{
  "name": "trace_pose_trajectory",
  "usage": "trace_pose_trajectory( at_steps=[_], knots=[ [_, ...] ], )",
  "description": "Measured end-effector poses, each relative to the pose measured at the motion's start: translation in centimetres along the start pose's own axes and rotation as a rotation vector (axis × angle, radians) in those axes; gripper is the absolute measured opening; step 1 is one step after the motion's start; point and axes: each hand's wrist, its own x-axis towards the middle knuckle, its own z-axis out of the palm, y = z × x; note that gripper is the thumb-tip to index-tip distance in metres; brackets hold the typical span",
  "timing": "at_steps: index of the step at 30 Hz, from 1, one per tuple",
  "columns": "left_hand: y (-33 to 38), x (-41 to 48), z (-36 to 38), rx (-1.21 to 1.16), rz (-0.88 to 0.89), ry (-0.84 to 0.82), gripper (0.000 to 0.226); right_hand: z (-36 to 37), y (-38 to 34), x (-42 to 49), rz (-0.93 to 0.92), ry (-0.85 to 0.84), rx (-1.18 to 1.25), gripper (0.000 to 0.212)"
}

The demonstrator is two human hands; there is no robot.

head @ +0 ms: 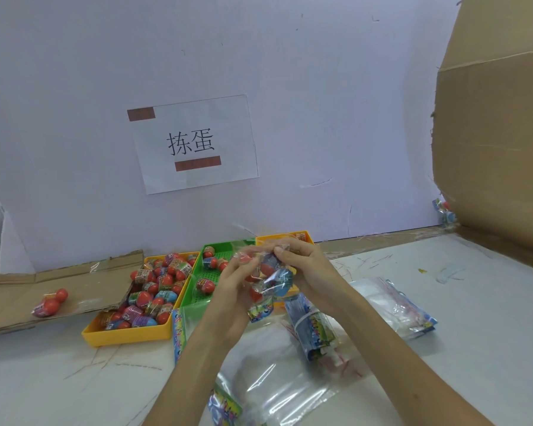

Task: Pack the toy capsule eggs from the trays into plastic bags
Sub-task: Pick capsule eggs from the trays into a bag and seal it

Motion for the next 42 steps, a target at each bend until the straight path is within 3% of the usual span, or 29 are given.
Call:
trace_pose_trajectory(
  at_steps=[10,14,19,23,34,39,42],
  knots=[
    [0.2,-0.3,-0.5,-0.053,-0.001,-0.05,0.005,0.1,-1.0,-0.6,-0.149,-0.214,0.032,0.022],
    [0.2,-0.7,-0.4,-0.089,0.022,-0.095,0.017,0.2,-0.8,-0.5,-0.183,-0.256,0.071,0.028],
    [0.5,-1.0,-0.1,-0.114,0.042,-0.147,0.024,0.2,-0.6,-0.5,-0.145,-0.262,0.169,0.039],
    [0.6,-1.0,-0.2,-0.141,0.03,-0.202,0.016,0.4,-0.8,-0.8,-0.092,-0.259,0.227,0.031],
    [0.5,-0.7,-0.7,-0.217,0.018,-0.328,0.026,0.0,-0.3,-0.5,0.053,-0.222,0.389,0.027],
    [0.0,-0.7,-0.2,-0.264,-0.031,-0.164,0.037,-0.2,0.5,0.3,0.098,-0.135,0.244,0.019],
    [-0.6,-0.7,0.1,-0.269,-0.036,-0.062,0.036,-0.1,0.6,0.3,0.189,-0.104,0.293,0.025]
  ],
)
